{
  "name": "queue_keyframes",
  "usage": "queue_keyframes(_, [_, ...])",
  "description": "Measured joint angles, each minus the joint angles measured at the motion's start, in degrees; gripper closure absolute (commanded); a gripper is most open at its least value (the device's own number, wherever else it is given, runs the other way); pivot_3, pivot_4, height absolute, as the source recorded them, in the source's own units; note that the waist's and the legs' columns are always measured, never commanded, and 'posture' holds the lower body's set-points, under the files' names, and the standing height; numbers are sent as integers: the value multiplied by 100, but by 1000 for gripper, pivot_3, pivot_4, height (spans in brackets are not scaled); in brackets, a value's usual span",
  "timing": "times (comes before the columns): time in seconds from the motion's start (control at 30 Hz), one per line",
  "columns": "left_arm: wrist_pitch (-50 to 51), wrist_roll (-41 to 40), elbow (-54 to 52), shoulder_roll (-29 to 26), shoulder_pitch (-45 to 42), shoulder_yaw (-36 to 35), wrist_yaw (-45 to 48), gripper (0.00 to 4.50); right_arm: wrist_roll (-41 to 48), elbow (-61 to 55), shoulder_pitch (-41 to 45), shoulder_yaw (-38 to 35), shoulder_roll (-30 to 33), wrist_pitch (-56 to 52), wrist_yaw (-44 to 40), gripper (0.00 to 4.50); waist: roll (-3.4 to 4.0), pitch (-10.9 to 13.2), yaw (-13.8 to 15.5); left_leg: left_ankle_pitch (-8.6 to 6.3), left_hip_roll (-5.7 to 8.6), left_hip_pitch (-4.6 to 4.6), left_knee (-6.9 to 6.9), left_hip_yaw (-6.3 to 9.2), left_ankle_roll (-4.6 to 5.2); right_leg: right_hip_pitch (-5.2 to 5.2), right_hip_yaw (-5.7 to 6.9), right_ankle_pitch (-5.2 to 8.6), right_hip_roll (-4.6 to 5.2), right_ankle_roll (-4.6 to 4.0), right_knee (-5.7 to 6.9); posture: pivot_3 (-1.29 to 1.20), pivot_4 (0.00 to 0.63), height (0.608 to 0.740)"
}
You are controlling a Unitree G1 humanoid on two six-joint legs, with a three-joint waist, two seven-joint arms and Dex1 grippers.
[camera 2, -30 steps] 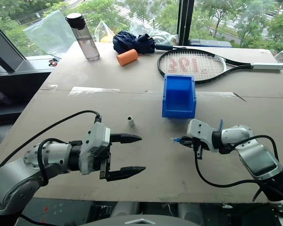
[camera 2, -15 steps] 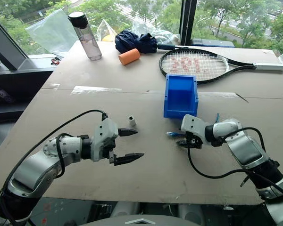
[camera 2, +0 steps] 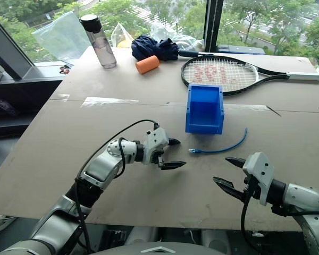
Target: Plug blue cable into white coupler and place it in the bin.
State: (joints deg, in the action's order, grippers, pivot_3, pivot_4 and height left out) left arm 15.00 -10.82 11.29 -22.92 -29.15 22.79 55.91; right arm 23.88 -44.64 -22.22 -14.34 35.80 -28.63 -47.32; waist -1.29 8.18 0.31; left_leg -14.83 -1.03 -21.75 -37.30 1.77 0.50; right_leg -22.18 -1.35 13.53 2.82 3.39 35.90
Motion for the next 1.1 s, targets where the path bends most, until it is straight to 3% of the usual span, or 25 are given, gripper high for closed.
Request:
queue_keyframes(0.03, [-61, 43, 176, 105, -87, 9, 22, 0, 29, -141, -61, -17, -36, -43, 127, 1043, 2, -1, -6, 0, 0, 0, 0, 2, 0, 0, 2, 0, 0, 0, 0, 0, 150, 740])
queue_keyframes(0.13, [-306, 193, 545, 230, -283, 39, 168, 754, 115, -533, -221, -29, -121, -260, 484, 1004, 2, -2, 9, 0, 0, -2, 0, 6, 0, 0, 7, 0, 0, 0, 1, 0, 150, 740])
queue_keyframes(0.23, [-604, 430, 862, 265, -479, 130, 421, 2322, 157, -928, -389, -30, -187, -529, 906, 1004, 1, -6, 41, 0, 1, -4, 0, 5, 0, 0, 6, 1, 2, 0, -2, 0, 150, 740])
queue_keyframes(0.3, [-726, 488, 913, 267, -485, 161, 518, 2936, 166, -1025, -428, -30, -190, -635, 1043, 1004, -3, -9, 44, 0, 2, -5, 0, 5, 0, 0, 6, 1, 3, 0, -4, 0, 150, 740])
queue_keyframes(0.33, [-826, 528, 961, 269, -489, 170, 550, 3593, 182, -1097, -448, -30, -197, -713, 1152, 1004, -6, -10, 47, 0, 2, -5, 0, 6, 0, 0, 7, 2, 3, -3, -4, 0, 150, 740])
queue_keyframes(0.4, [-948, 591, 1022, 287, -501, 156, 571, 4347, 197, -1170, -442, -24, -214, -835, 1319, 1004, -4, -12, 47, 0, 1, -5, 0, 6, 0, 1, 7, 11, 3, -18, -4, 0, 150, 740])
queue_keyframes(0.67, [-884, 557, 887, 330, -366, 7, 735, 4430, 321, -1179, -46, 298, -259, -1238, 1803, 1004, -4, -16, 46, -1, 1, -6, 1, 8, 1, 1, 8, 11, 3, -17, -4, 0, 150, 740])
queue_keyframes(0.9, [-65, 59, 215, 223, -2, -144, 1105, 4430, 769, -1150, 148, 306, -485, -1488, 2056, 1004, -2, -15, 37, -1, -2, -6, 1, 11, 1, 0, 11, 12, 2, -18, -2, 0, 150, 740])
queue_keyframes(0.97, [813, -582, -270, 150, 54, -333, 1325, 4430, 1381, -1146, 131, 208, -754, -1782, 2264, 1004, -7, -11, 35, -1, -7, -12, 1, 18, 2, -2, 19, 11, 1, -18, -1, 0, 150, 740])
queue_keyframes(1.1, [2925, -2212, -1156, -52, -91, -1072, 1513, 4430, 3789, -1102, -244, 19, -1148, -1851, 3001, 1004, 2, -5, 32, -2, -24, -10, 2, 25, 3, 0, 23, 12, 4, -18, 0, 0, 150, 740])
